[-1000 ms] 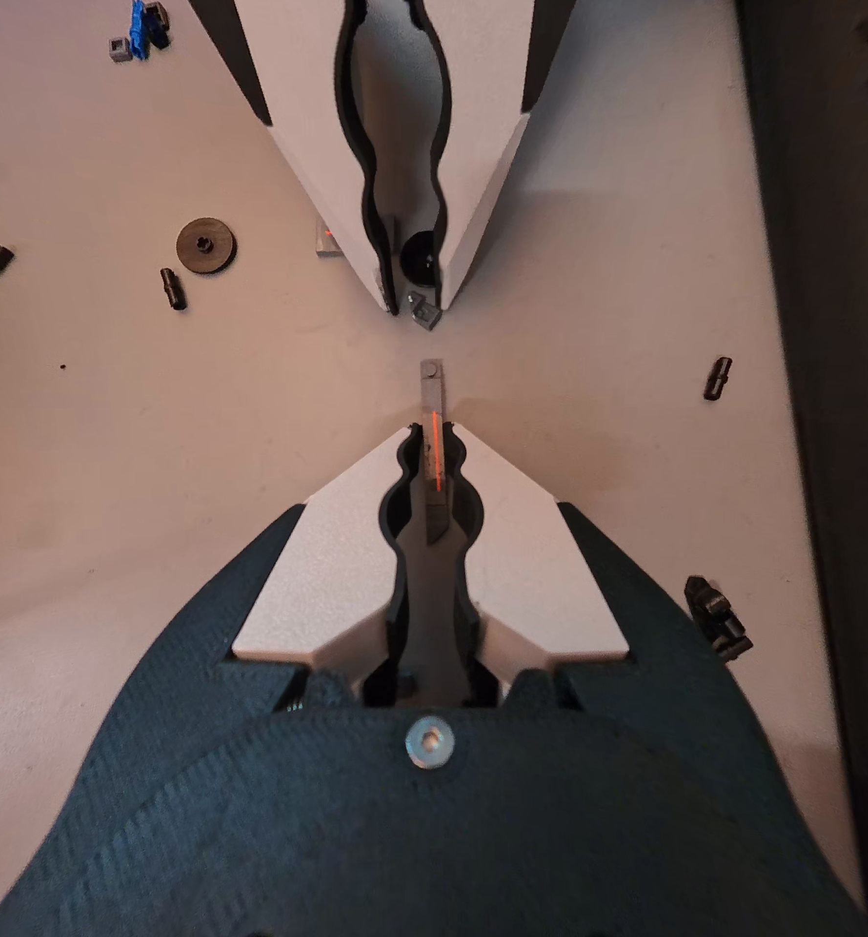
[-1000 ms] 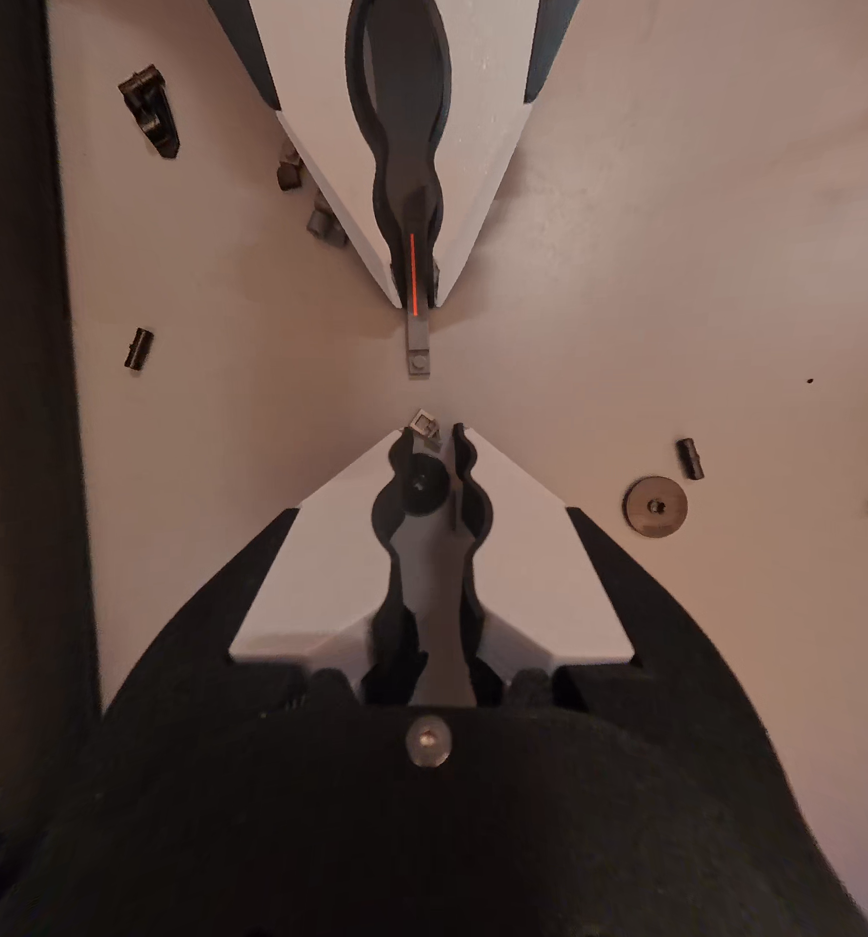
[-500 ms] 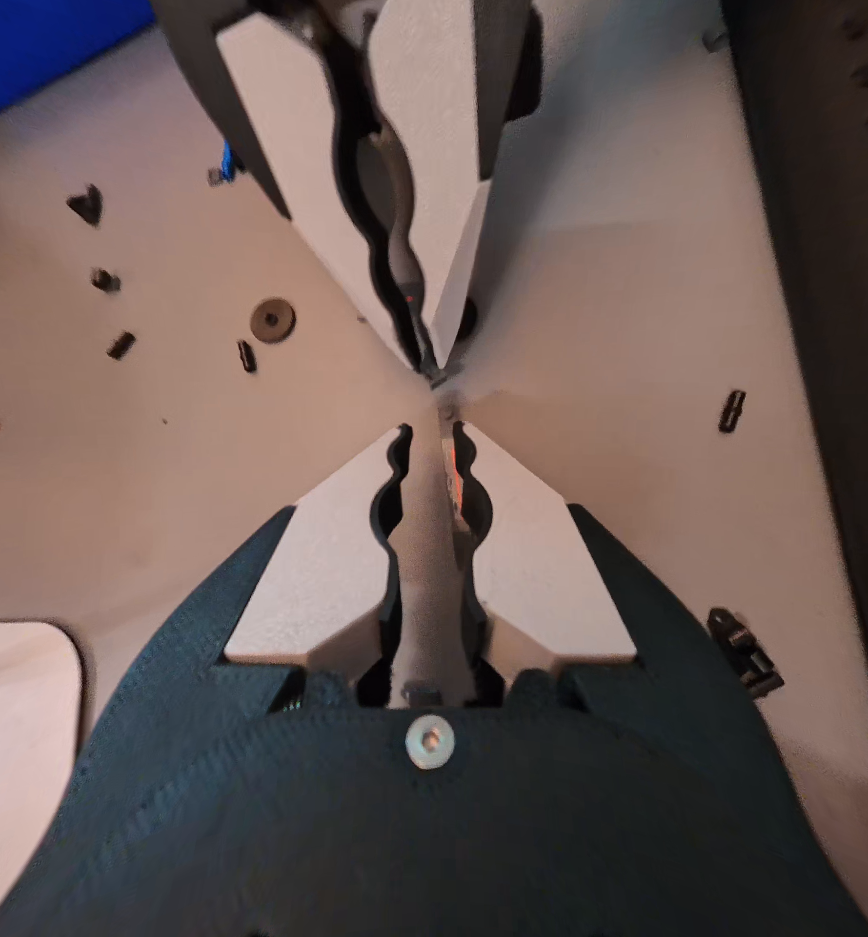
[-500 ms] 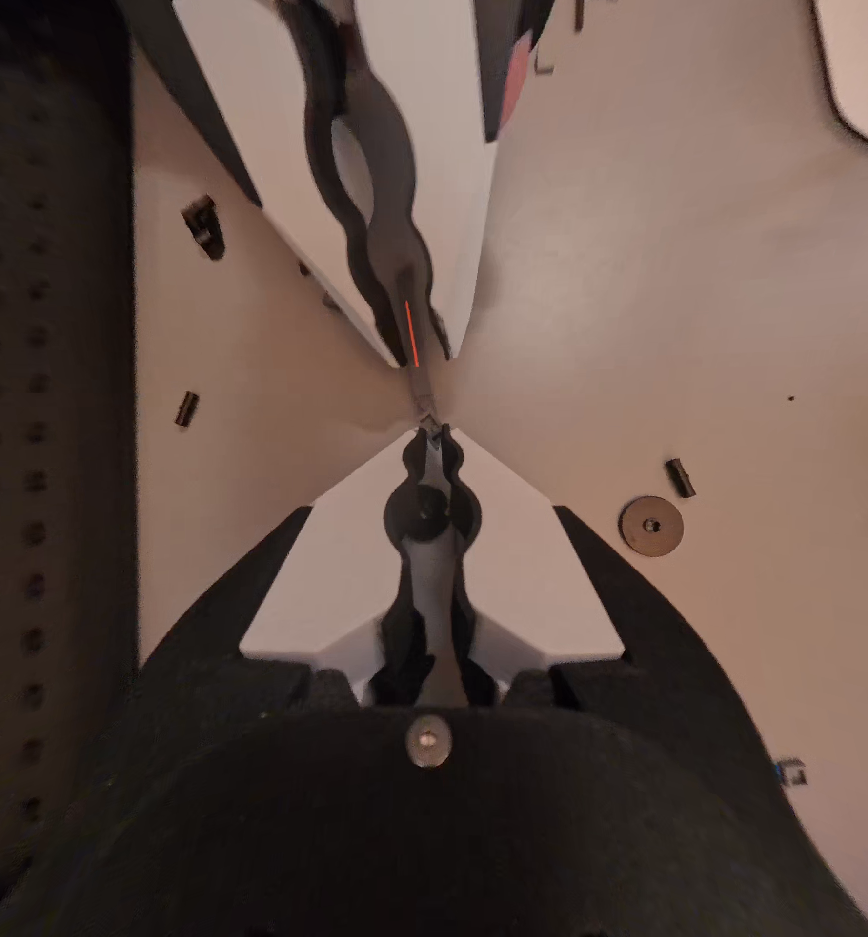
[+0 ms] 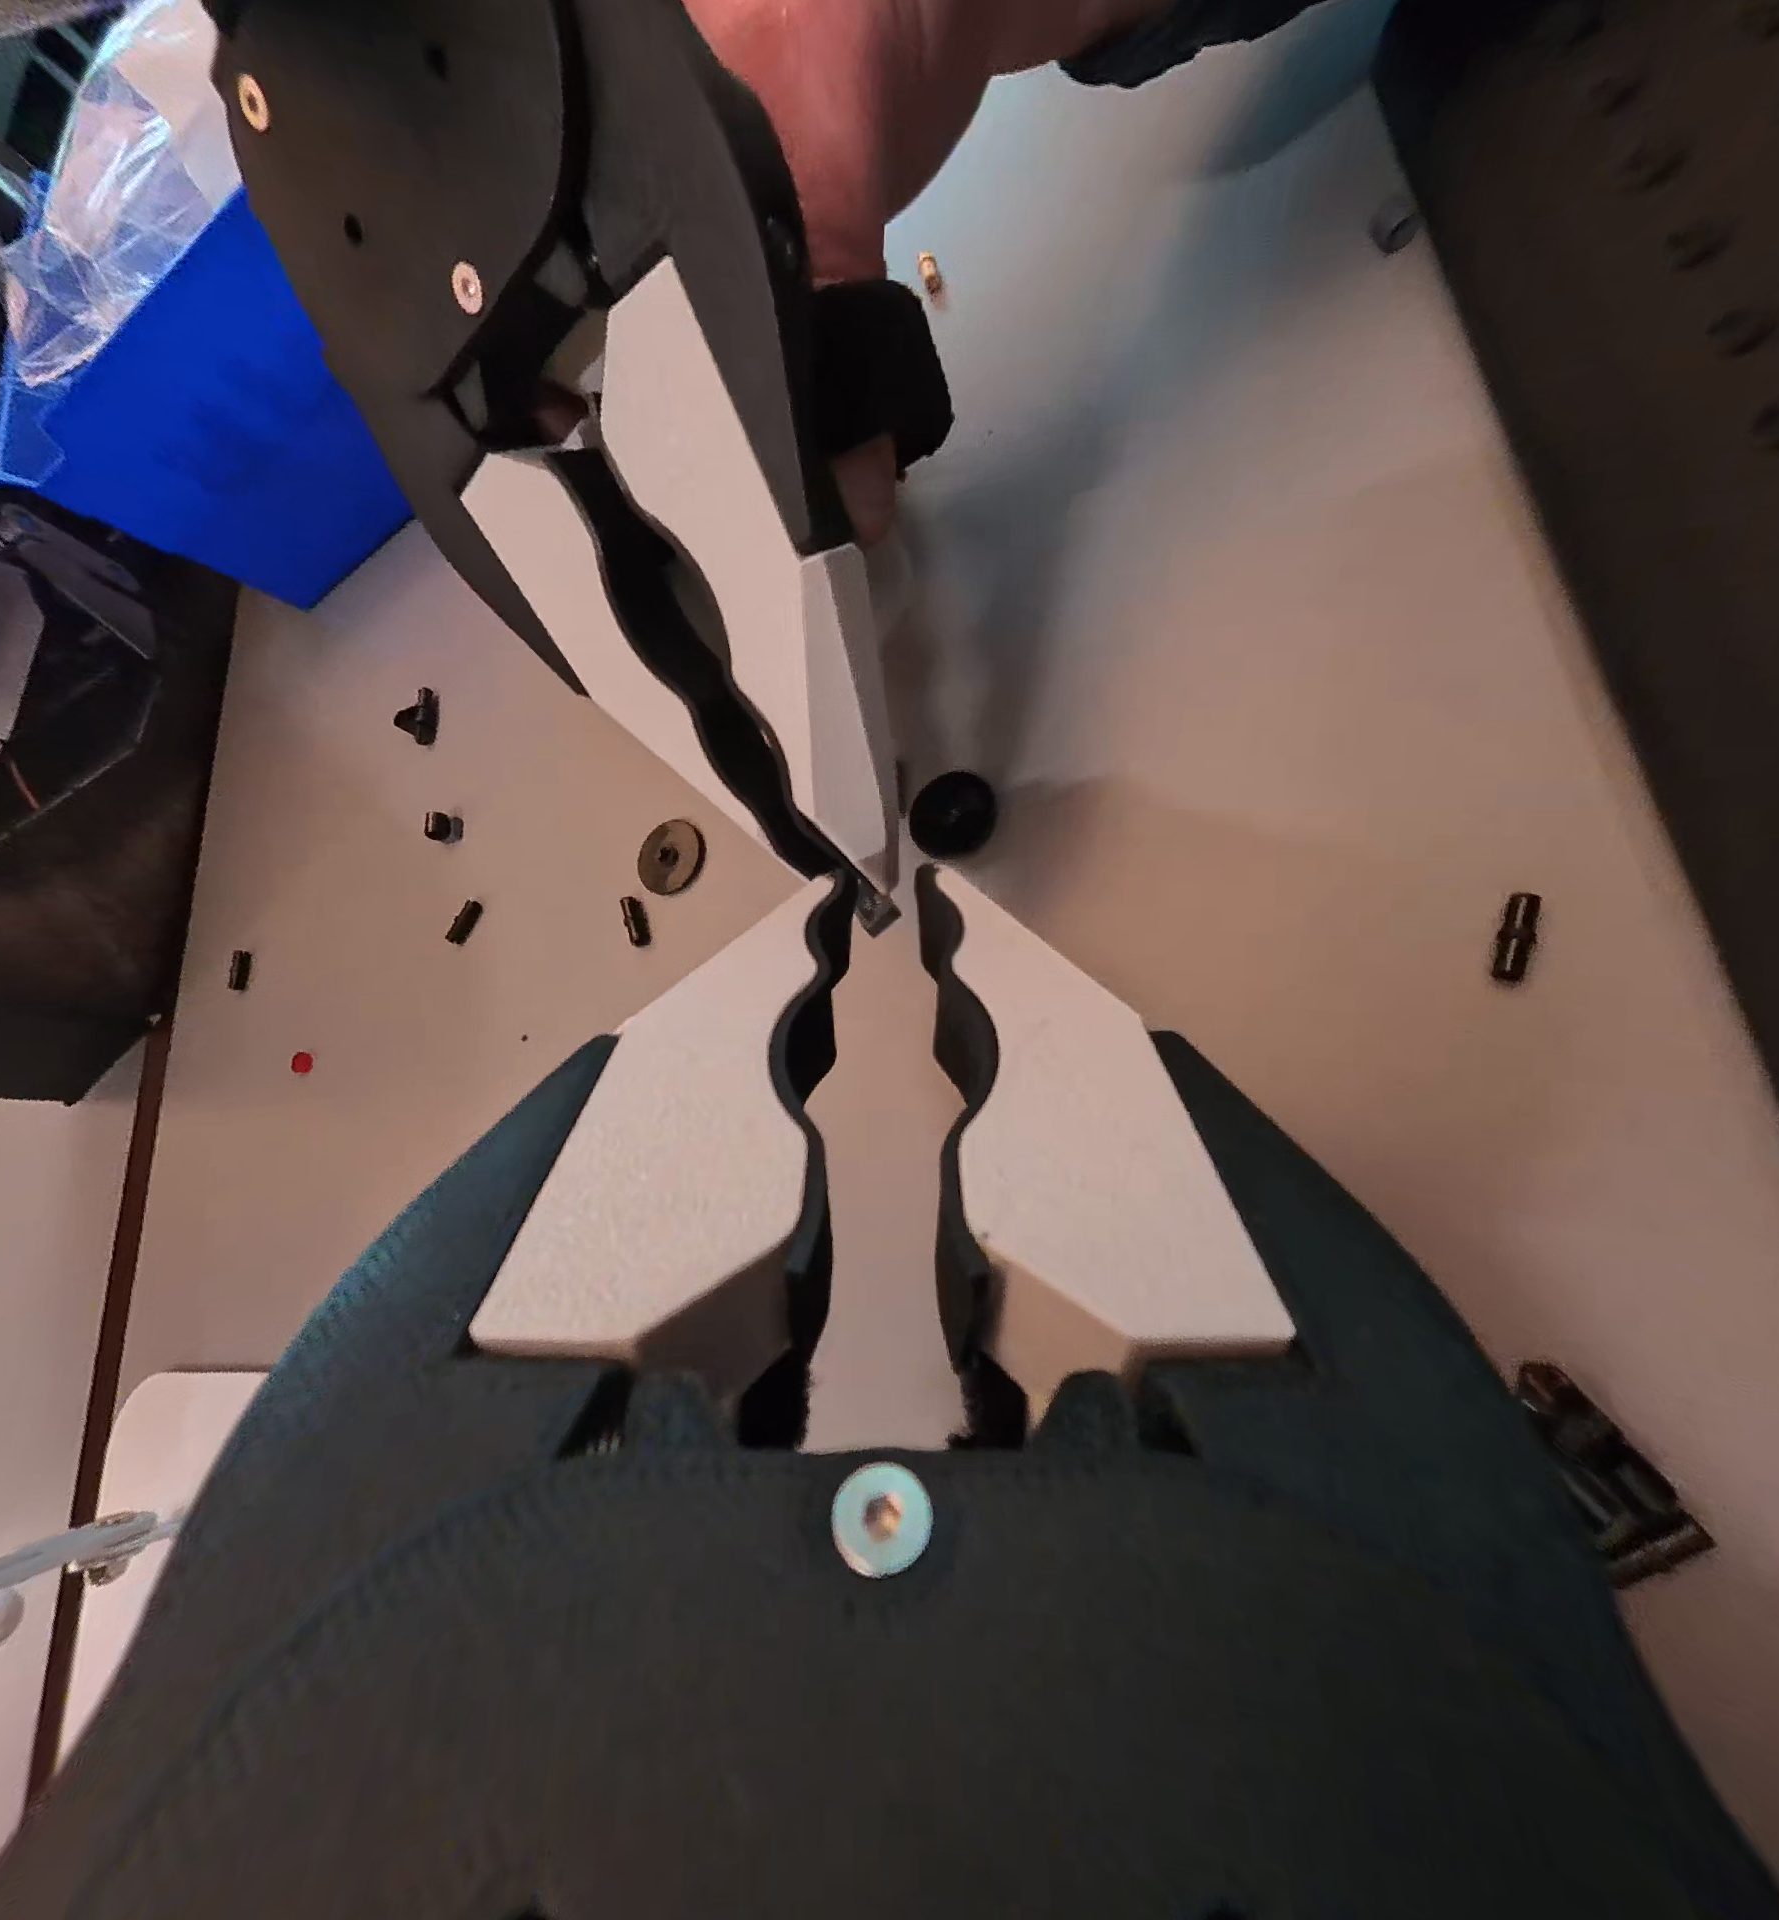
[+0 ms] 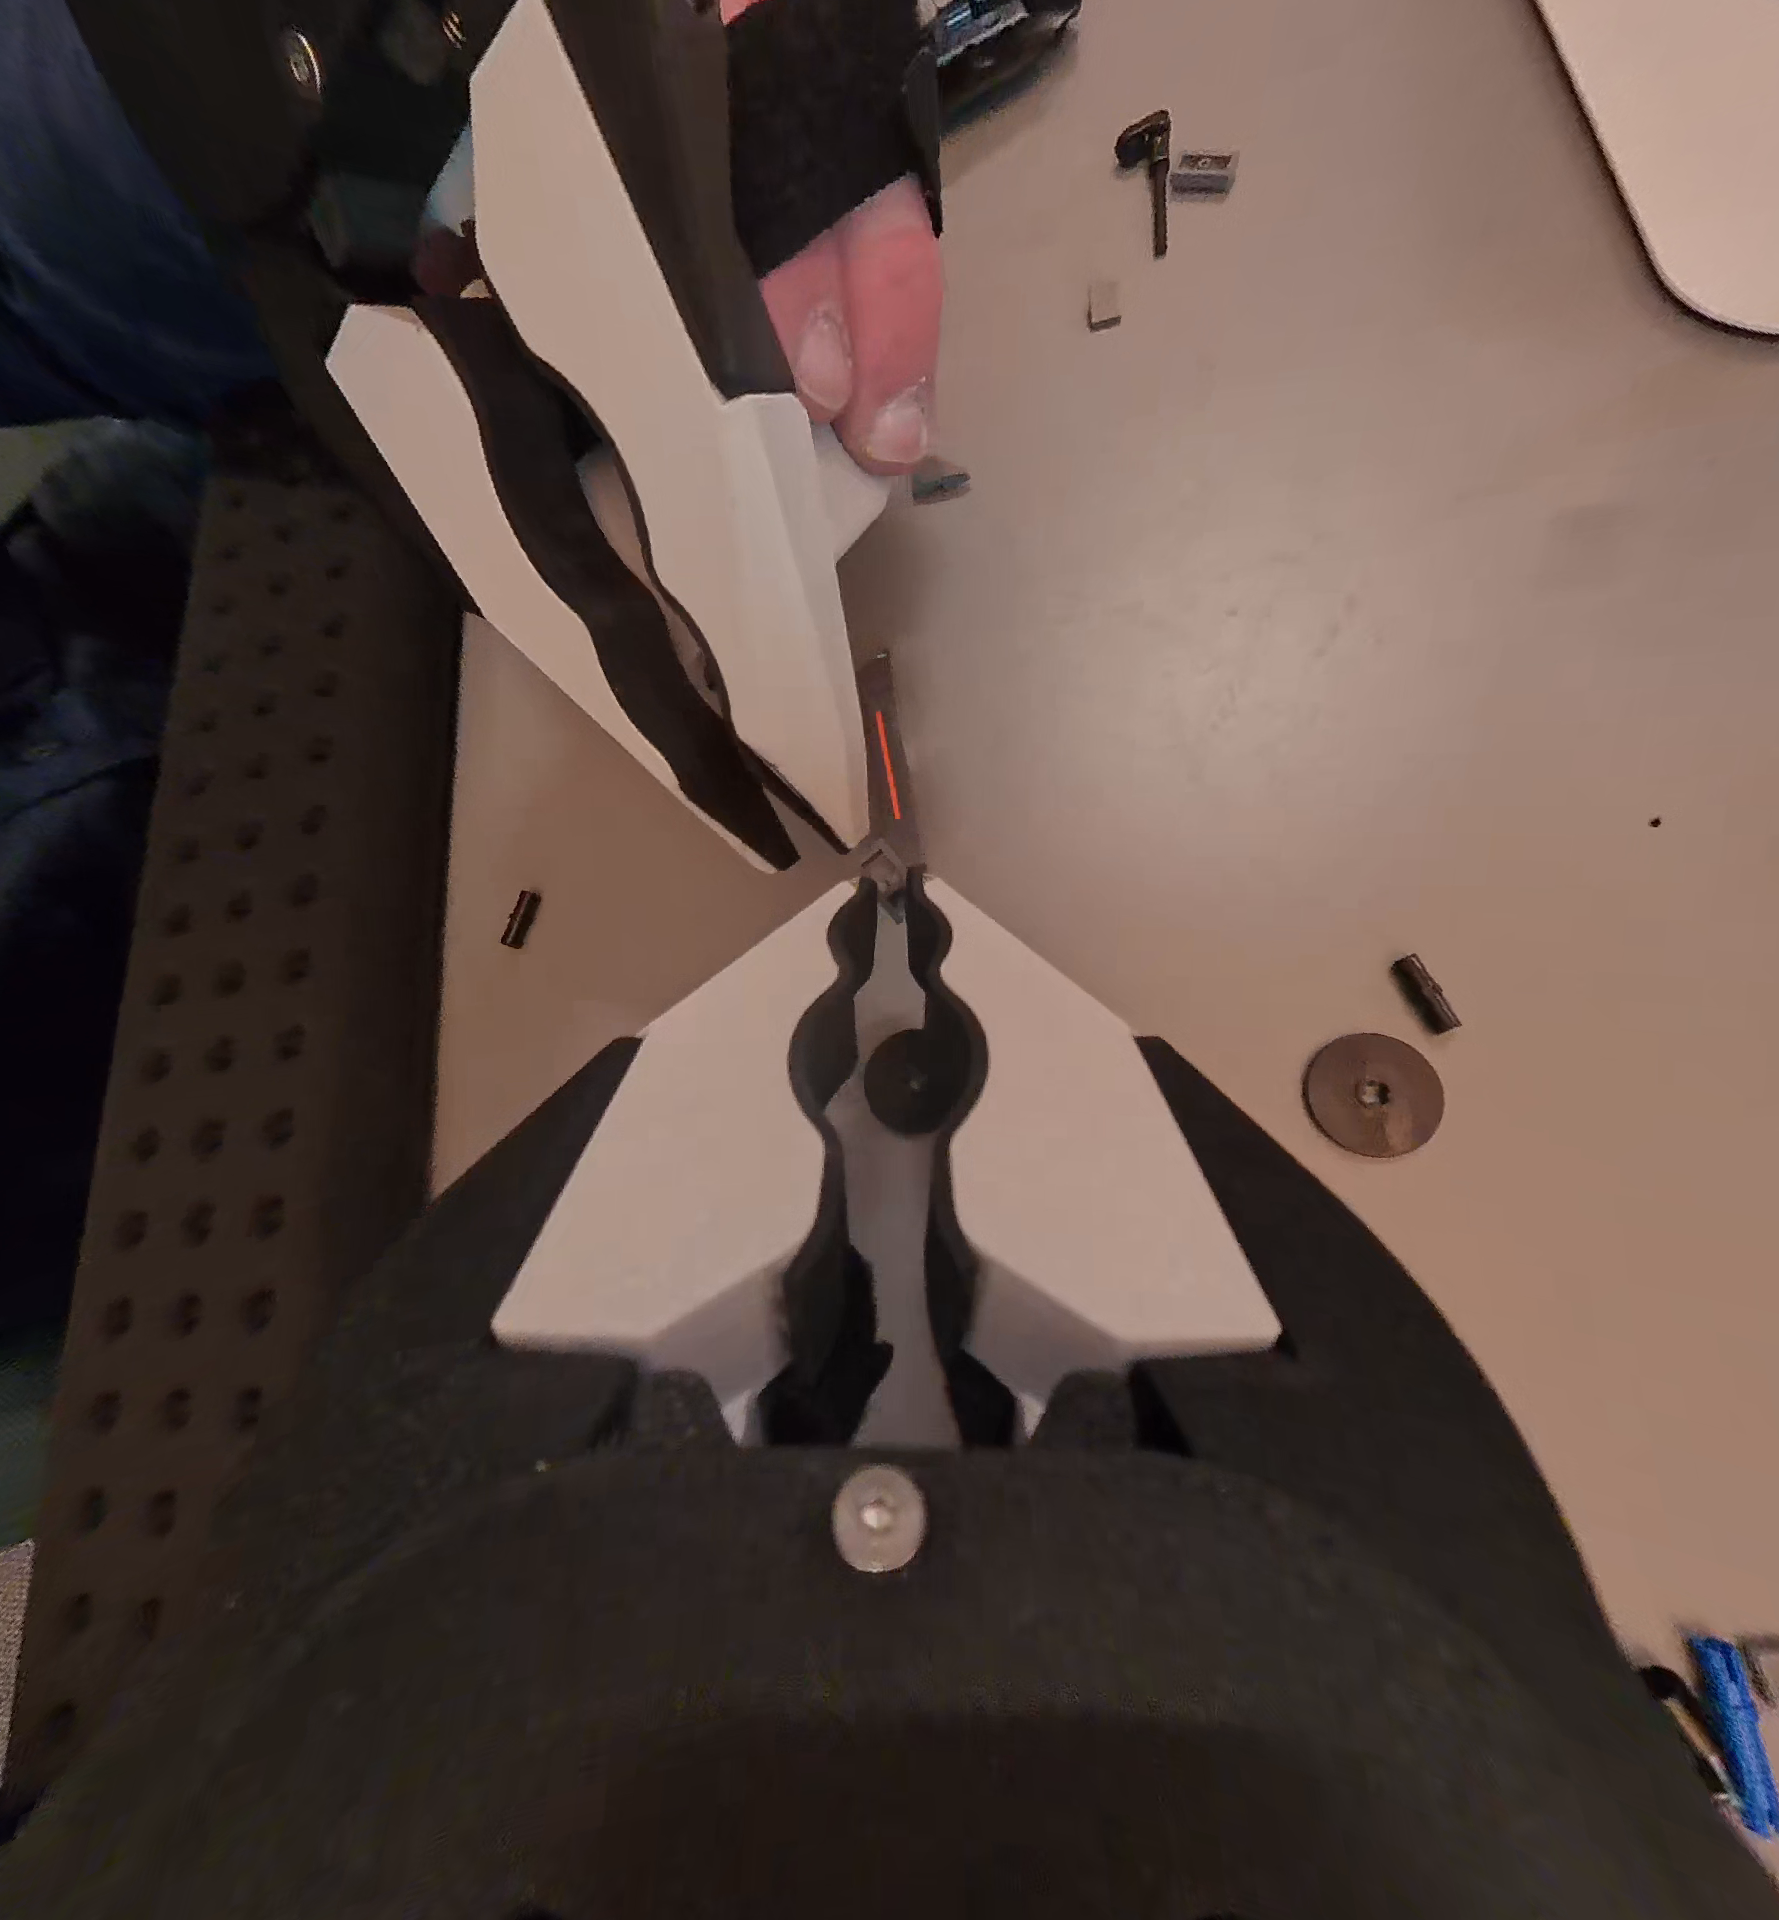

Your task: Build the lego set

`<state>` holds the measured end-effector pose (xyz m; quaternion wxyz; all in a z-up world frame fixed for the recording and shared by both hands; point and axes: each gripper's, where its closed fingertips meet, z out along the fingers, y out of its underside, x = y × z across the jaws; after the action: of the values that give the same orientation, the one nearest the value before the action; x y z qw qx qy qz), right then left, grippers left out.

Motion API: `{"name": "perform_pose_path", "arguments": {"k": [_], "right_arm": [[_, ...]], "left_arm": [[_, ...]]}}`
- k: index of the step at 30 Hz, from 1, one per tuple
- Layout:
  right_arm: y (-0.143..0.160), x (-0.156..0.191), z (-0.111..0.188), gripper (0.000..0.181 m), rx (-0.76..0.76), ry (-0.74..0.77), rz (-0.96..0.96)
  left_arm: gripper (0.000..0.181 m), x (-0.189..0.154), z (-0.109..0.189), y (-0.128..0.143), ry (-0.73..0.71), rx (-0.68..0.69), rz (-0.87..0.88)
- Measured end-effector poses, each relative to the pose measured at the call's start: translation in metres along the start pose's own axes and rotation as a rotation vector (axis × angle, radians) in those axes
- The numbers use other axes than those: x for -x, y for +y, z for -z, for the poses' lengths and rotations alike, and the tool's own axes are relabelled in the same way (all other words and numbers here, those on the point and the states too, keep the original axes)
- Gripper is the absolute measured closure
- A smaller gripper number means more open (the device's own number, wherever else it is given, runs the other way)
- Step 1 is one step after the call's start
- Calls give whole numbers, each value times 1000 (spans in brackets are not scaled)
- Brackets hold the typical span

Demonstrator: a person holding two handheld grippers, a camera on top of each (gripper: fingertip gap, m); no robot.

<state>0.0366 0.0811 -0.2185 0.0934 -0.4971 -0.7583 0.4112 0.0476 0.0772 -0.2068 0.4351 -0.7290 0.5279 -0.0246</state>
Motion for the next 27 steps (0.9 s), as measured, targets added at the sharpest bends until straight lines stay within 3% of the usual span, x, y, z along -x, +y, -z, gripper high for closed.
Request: {"name": "perform_pose_path", "arguments": {"k": [4, 12, 17, 27], "right_arm": [[-3, 3, 1, 178, -20, -22, -10], [-6, 2, 4, 178, -49, -36, -36], [-9, 3, 8, 178, -72, -56, -50], [-9, 4, 8, 178, -79, -72, -63]], "left_arm": [[181, -3, -2, -2, 7, 2, -13], [181, 0, -1, 0, 0, -2, 4], [170, 5, 1, 3, -32, 7, -11], [177, 5, -1, 3, -40, 18, -24]]}}
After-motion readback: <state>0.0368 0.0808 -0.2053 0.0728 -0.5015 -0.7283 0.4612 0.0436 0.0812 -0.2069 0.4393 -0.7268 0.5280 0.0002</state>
